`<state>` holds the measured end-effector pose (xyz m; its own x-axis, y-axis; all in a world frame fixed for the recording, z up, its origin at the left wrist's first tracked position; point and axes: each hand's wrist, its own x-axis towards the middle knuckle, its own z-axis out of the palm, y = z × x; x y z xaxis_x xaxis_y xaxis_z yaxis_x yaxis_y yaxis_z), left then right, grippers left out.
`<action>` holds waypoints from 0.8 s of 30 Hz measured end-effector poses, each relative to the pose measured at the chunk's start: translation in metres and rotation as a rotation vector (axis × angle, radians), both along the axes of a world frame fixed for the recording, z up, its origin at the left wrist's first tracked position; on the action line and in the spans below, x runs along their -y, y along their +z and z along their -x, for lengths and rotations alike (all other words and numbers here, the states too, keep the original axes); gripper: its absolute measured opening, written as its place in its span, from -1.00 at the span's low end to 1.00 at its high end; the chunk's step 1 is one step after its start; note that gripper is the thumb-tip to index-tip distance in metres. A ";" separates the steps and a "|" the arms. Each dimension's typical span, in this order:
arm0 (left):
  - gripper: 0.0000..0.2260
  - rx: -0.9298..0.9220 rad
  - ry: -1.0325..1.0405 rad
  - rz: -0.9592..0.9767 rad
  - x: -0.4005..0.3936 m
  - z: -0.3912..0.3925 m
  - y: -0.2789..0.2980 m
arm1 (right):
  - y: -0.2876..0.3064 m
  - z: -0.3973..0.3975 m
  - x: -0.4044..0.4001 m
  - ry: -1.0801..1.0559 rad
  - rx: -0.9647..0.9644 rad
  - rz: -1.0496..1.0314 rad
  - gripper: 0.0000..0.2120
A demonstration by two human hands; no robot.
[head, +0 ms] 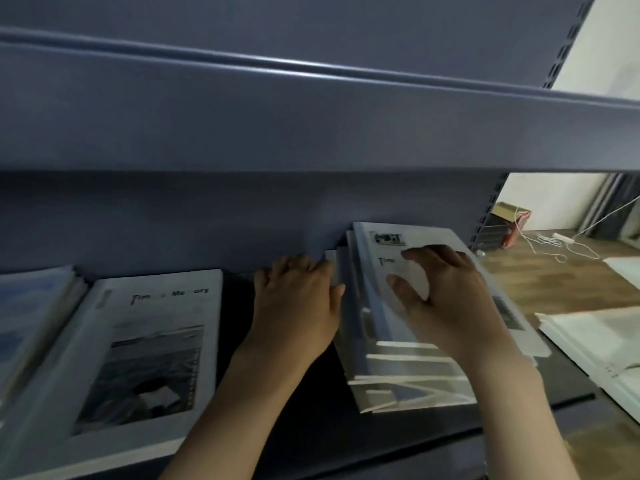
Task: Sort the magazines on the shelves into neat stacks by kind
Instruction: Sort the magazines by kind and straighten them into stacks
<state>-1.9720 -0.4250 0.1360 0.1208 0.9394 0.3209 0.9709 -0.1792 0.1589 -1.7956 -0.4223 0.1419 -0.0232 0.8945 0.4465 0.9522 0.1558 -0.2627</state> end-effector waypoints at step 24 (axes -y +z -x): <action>-0.40 0.127 0.028 0.469 -0.057 -0.081 0.025 | -0.024 -0.092 -0.004 -0.031 -0.104 0.141 -0.48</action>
<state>-1.8914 -0.3682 0.1610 0.0810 0.9886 -0.1269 0.9420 -0.0343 0.3340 -1.7031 -0.4186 0.1183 0.0453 0.9480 0.3151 0.9227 0.0812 -0.3768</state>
